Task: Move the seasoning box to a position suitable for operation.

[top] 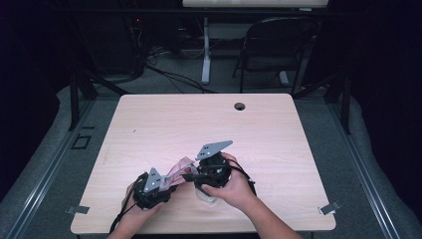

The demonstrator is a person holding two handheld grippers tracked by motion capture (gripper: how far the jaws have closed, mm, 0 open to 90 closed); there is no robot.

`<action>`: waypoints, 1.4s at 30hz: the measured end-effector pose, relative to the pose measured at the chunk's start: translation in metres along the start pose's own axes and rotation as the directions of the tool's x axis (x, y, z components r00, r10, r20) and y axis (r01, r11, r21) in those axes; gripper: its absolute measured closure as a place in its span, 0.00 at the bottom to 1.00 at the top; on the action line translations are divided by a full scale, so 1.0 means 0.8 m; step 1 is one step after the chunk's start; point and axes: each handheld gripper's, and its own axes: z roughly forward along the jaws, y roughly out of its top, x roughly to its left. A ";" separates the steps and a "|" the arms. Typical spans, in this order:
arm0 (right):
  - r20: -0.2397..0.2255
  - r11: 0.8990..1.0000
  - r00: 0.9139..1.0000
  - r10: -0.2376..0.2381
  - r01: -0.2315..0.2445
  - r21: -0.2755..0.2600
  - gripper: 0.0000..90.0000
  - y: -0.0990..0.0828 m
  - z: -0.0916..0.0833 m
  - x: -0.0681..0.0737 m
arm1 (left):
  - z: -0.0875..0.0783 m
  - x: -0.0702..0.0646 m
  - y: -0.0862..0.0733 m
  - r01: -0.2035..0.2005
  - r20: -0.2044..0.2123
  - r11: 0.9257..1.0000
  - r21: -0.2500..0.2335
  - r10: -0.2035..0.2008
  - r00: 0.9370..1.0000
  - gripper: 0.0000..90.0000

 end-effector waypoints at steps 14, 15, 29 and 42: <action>0.040 0.996 0.998 0.054 -0.051 -0.073 0.77 -0.006 -0.039 -0.013 | 0.001 0.003 0.013 -0.036 -0.041 0.999 -0.009 0.035 0.999 0.64; 0.044 0.996 0.997 0.057 -0.053 -0.075 0.76 -0.006 -0.041 -0.013 | 0.001 0.003 0.014 -0.044 -0.045 0.999 -0.007 0.043 0.998 0.64; 0.128 0.991 0.990 0.064 -0.048 -0.122 0.64 -0.021 -0.068 -0.019 | 0.007 0.005 0.031 -0.085 -0.066 0.996 -0.029 0.083 0.994 0.64; 0.183 0.987 0.983 0.022 0.009 -0.163 0.53 -0.026 -0.086 -0.018 | 0.017 0.002 0.041 -0.123 -0.066 0.992 -0.002 0.123 0.990 0.64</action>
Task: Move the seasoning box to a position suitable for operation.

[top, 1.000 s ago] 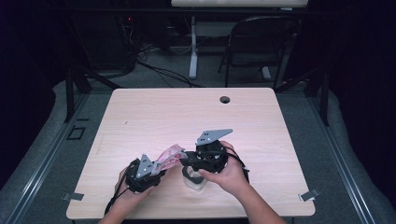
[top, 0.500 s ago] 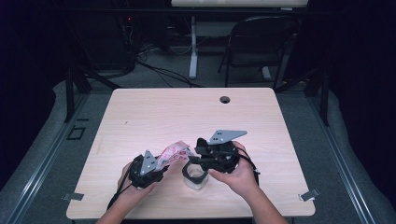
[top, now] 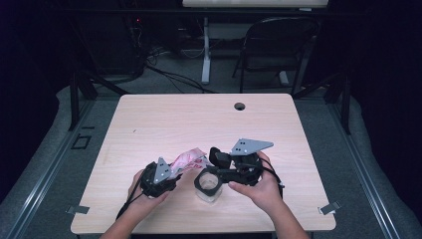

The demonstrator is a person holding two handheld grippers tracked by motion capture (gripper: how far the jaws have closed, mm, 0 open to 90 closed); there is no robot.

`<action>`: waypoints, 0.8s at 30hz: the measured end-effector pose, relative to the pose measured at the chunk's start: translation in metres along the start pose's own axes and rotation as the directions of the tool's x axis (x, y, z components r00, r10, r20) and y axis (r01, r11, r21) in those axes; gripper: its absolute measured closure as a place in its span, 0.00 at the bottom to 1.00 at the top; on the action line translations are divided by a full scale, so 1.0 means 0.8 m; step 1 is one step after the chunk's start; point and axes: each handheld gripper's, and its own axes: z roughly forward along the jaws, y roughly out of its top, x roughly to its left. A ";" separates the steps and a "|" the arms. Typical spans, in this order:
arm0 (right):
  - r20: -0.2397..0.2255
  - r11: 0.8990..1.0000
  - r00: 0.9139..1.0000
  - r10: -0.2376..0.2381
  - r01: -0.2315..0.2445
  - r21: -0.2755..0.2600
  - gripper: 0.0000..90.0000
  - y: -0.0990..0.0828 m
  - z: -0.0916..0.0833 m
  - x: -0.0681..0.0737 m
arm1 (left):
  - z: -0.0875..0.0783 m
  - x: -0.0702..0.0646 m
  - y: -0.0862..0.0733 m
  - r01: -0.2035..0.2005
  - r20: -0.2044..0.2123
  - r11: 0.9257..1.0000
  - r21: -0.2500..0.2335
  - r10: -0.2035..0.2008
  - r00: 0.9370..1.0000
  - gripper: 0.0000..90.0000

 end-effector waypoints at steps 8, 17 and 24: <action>-0.001 0.999 0.999 -0.047 0.047 0.001 0.55 0.002 -0.009 0.003 | 0.001 -0.007 0.008 -0.046 -0.009 0.999 0.021 0.046 0.999 0.64; -0.004 0.999 0.999 -0.039 0.038 -0.013 0.56 0.005 -0.009 0.001 | 0.002 -0.004 0.022 -0.107 -0.024 0.992 0.062 0.108 0.994 0.65; -0.005 0.999 0.999 -0.049 0.049 -0.023 0.56 0.007 -0.008 0.006 | 0.001 0.003 0.026 -0.129 -0.035 0.988 0.080 0.132 0.991 0.65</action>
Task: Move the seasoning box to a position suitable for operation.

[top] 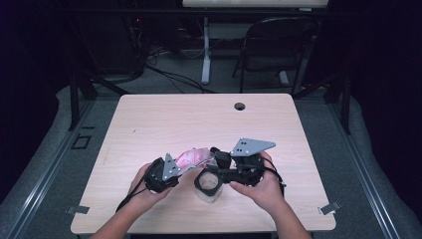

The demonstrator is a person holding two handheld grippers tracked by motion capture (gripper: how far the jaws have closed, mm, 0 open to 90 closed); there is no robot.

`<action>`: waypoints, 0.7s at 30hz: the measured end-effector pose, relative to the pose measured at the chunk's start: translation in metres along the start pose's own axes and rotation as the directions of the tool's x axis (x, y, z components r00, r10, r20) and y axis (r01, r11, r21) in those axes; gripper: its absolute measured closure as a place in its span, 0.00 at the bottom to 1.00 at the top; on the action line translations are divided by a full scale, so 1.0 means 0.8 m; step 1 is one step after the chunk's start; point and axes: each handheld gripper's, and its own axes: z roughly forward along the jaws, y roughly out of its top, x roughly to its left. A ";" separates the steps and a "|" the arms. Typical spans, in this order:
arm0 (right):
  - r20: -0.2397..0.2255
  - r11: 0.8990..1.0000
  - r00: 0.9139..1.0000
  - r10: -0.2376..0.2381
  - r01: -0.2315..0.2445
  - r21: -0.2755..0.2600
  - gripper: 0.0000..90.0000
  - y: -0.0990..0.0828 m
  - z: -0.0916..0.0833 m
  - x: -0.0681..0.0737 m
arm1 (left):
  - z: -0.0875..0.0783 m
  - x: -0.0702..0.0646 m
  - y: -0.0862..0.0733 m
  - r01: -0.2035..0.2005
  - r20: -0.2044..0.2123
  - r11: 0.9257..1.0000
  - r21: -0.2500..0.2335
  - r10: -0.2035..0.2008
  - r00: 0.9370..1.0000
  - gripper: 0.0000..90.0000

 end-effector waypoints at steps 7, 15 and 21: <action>0.003 1.000 1.000 -0.010 0.010 -0.007 0.56 0.002 0.000 0.002 | 0.001 0.006 0.007 -0.048 -0.028 0.999 0.022 0.049 0.998 0.65; 0.015 1.000 1.000 -0.014 0.014 -0.022 0.56 0.004 -0.002 0.004 | -0.002 0.007 0.013 -0.108 -0.030 0.993 0.050 0.110 0.994 0.65; 0.009 0.999 1.000 -0.030 0.030 -0.028 0.56 0.008 -0.005 0.008 | -0.004 0.005 0.016 -0.139 -0.030 0.989 0.058 0.141 0.990 0.65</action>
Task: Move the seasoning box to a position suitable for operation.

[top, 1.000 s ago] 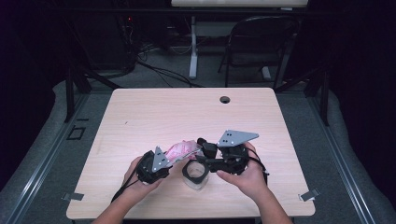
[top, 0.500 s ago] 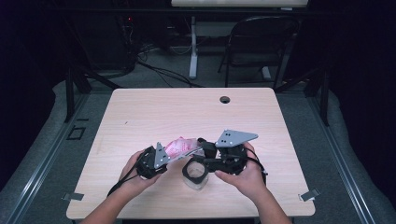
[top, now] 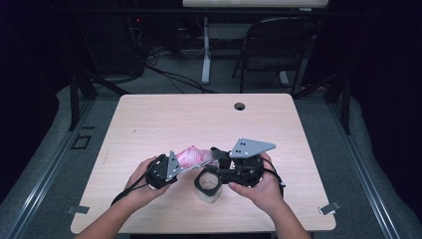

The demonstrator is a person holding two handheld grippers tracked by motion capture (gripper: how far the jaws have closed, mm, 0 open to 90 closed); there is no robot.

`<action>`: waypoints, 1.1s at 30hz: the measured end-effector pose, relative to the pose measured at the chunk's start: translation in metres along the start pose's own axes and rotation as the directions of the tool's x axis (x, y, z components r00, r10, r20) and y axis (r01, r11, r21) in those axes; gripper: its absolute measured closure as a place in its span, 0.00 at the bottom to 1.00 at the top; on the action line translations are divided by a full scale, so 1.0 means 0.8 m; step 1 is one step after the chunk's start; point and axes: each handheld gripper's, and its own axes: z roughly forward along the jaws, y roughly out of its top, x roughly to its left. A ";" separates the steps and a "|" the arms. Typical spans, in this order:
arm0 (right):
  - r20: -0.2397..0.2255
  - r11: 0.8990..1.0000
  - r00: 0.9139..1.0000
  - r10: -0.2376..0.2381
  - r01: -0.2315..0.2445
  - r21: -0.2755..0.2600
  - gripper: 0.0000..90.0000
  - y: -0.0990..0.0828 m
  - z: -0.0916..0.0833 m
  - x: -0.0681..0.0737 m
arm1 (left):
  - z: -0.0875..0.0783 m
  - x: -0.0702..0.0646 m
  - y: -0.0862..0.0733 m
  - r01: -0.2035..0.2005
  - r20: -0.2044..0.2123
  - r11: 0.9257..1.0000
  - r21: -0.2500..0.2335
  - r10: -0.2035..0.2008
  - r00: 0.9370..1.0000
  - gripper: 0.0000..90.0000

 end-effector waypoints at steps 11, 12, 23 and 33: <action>-0.049 1.000 0.999 0.004 -0.004 0.008 0.68 0.003 0.001 0.006 | -0.007 0.000 0.007 -0.056 -0.059 0.998 0.012 0.056 0.997 0.65; -0.051 1.000 0.999 0.005 -0.004 0.010 0.70 0.003 0.001 0.006 | -0.007 0.000 0.007 -0.062 -0.064 0.998 0.016 0.063 0.996 0.65; -0.075 1.000 0.997 0.010 -0.008 0.029 0.81 0.004 0.003 0.009 | -0.013 -0.003 0.011 -0.136 -0.140 0.990 0.038 0.140 0.980 0.66; -0.090 0.999 0.995 0.036 -0.032 0.042 0.96 0.001 0.004 0.005 | -0.014 -0.006 0.014 -0.185 -0.180 0.982 0.049 0.191 0.965 0.66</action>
